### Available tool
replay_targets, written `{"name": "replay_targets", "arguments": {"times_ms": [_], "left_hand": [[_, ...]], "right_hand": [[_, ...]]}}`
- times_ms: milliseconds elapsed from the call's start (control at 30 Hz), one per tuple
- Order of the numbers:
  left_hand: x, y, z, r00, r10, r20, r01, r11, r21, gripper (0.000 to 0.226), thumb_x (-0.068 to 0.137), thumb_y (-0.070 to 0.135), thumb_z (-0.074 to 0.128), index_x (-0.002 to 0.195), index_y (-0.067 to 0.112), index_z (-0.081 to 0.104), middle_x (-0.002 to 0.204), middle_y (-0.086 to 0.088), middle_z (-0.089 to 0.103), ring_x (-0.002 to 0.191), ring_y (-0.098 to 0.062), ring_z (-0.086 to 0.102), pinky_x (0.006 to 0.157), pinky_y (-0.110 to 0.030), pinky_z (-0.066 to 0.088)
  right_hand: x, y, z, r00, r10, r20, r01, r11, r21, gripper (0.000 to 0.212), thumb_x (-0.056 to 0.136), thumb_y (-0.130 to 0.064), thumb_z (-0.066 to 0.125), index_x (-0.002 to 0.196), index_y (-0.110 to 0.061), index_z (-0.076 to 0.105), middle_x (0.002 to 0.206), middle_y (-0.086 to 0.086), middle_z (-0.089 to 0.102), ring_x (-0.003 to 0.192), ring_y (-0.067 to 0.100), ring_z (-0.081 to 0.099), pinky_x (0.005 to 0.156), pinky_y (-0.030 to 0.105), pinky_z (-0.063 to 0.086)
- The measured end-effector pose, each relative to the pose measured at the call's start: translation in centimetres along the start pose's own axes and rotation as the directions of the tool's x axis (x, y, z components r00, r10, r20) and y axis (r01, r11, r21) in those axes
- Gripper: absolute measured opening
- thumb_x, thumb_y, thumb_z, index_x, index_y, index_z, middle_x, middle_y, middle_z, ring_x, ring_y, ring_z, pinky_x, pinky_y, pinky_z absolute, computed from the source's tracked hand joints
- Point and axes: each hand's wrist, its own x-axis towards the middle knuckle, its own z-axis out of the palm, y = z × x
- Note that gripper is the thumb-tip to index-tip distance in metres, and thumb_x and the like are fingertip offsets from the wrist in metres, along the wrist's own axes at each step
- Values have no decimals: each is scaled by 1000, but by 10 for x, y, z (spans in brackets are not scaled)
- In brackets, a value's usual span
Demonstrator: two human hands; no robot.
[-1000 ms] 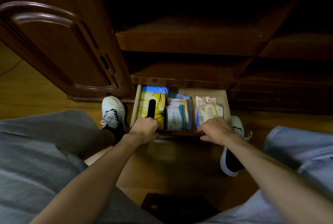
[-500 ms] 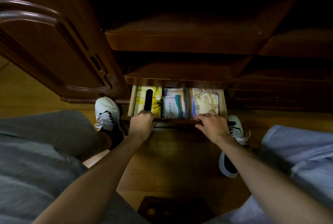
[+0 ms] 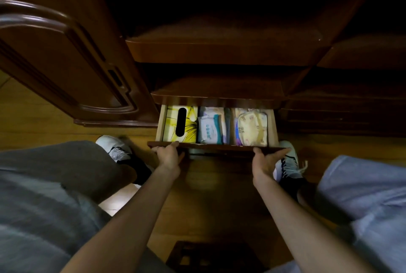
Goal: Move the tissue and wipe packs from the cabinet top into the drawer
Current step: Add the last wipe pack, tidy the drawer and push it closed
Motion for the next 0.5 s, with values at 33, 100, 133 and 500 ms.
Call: {"name": "replay_targets", "arguments": {"times_ms": [33,100,133,500], "left_hand": [[2,2,2,1000,-12,23,12,1000,-21,57,98,0,55,149,16,34,141,-15,51,125,-34,54,98,-45,53],[13,11,4,998,-1,62,3,1000,-22,57,98,-1,53,149,15,34,134,-16,54,118,-31,58,92,-44,57],[18,16,5,997,6,80,-6,1000,4,55,99,-1,51,149,15,35,130,-16,57,115,-29,59,89,-42,58],[25,38,21,938,154,309,-270,886,378,79,101,1,46,159,39,8,161,-5,35,146,-31,35,119,-57,29]], "right_hand": [[3,-4,0,1000,-12,10,13,1000,-25,109,94,-35,66,155,-39,-24,170,6,3,154,35,14,123,55,17],[16,-14,-1,998,-46,31,49,991,-125,110,93,-44,66,156,-36,-24,170,7,-1,155,36,4,123,59,11],[24,-21,-1,997,-49,57,57,988,-146,110,94,-43,66,156,-33,-24,170,8,0,155,36,5,123,59,12],[40,-47,4,944,-140,298,154,988,-25,80,103,-31,55,159,-45,0,166,-1,26,149,22,32,117,47,29]]}}
